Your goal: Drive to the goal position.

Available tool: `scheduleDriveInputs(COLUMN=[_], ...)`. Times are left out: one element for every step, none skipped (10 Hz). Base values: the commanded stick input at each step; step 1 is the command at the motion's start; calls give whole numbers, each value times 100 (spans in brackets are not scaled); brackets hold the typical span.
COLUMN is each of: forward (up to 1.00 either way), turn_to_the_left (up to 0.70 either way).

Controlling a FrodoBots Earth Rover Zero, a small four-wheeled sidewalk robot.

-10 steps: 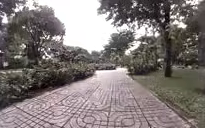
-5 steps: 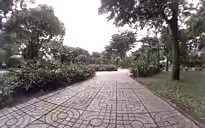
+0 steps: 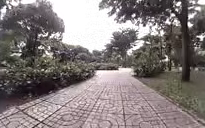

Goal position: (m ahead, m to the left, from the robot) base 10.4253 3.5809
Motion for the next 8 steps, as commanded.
scheduleDriveInputs(forward=[100, 100, 100, 100, 100, 100, 100, 100], turn_to_the_left=[0, 0, 0, 0, 0, 0, -27, -27])
